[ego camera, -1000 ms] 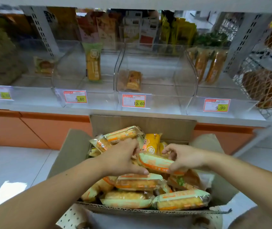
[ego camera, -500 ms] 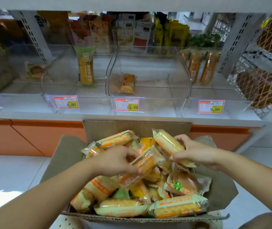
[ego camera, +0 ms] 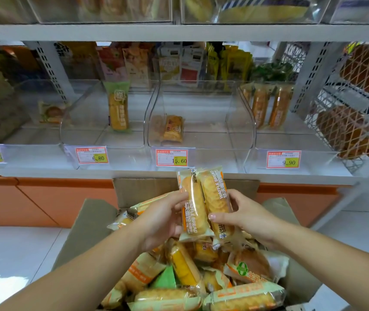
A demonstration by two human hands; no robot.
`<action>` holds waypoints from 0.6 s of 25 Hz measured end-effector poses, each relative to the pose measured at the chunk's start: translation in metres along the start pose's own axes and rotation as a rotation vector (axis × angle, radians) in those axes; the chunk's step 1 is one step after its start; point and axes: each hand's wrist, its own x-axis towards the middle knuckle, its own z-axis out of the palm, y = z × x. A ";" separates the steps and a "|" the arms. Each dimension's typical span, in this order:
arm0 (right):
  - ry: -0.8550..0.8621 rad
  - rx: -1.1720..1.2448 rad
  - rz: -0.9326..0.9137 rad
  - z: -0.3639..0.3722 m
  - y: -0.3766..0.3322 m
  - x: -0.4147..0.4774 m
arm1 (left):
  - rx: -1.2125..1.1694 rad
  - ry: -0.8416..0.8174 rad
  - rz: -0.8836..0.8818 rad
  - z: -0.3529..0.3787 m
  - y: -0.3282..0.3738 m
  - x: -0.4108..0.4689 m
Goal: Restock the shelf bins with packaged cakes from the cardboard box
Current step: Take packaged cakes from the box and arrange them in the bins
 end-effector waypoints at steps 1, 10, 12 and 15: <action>-0.027 0.044 0.009 0.001 0.000 0.000 | 0.024 -0.020 0.007 0.000 -0.001 0.000; -0.485 -0.140 0.052 -0.045 -0.017 -0.001 | 0.168 0.028 -0.008 -0.018 0.011 -0.006; -0.565 -0.389 0.085 -0.049 -0.023 -0.006 | 0.193 -0.006 -0.039 -0.017 0.011 -0.008; -0.537 -0.581 0.061 -0.043 -0.025 -0.005 | 0.414 -0.056 0.003 -0.012 0.006 -0.009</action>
